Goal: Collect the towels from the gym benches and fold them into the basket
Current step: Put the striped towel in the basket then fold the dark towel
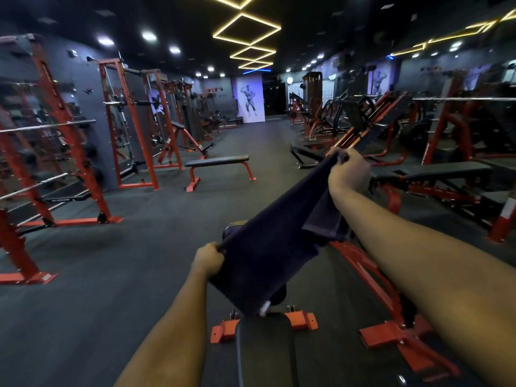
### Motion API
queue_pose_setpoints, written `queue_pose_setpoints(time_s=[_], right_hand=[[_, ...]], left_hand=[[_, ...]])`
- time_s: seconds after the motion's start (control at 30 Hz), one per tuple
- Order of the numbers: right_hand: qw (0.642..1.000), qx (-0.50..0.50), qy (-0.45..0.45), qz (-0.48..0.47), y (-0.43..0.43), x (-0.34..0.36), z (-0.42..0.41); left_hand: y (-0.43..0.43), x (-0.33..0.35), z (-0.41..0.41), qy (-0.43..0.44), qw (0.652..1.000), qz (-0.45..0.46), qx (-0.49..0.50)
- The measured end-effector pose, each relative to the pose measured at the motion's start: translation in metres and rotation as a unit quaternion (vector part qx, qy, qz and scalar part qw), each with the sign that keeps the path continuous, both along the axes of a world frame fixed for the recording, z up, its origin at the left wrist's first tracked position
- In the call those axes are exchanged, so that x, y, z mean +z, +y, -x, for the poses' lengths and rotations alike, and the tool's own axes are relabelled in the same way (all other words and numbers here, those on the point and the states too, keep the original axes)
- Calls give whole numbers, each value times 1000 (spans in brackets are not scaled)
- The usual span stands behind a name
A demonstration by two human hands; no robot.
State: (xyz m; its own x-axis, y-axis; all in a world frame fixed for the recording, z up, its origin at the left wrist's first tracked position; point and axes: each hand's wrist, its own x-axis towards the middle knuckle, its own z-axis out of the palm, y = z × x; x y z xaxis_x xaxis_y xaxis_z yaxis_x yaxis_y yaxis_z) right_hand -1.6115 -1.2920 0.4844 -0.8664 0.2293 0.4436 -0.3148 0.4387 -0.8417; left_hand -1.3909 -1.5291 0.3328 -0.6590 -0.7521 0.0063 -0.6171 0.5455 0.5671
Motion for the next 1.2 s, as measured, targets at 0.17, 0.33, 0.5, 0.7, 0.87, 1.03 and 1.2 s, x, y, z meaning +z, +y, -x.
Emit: queue_pose_setpoints(time_s=[0.17, 0.33, 0.5, 0.7, 0.87, 1.03, 1.2], right_hand=[[991, -27, -107, -73, 28, -67, 4], [969, -23, -231, -87, 19, -89, -2], [933, 82, -324, -134, -7, -93, -12], [877, 394, -191, -198, -42, -63, -69], [806, 552, -200, -72, -42, -58, -84], [853, 499, -71, -135, -39, -82, -76], [862, 503, -35, -54, -32, -71, -73]], left_hand=[[-10, 39, -16, 204, 958, 74, 189], [-6, 84, -3, 300, 928, 68, 210], [-4, 124, 18, -53, 989, -81, 111], [54, 136, 42, -23, 993, -89, -77], [84, 142, 45, 87, 973, -147, -158], [83, 138, 34, 182, 932, -240, -199], [62, 123, 25, 161, 955, -102, -228]])
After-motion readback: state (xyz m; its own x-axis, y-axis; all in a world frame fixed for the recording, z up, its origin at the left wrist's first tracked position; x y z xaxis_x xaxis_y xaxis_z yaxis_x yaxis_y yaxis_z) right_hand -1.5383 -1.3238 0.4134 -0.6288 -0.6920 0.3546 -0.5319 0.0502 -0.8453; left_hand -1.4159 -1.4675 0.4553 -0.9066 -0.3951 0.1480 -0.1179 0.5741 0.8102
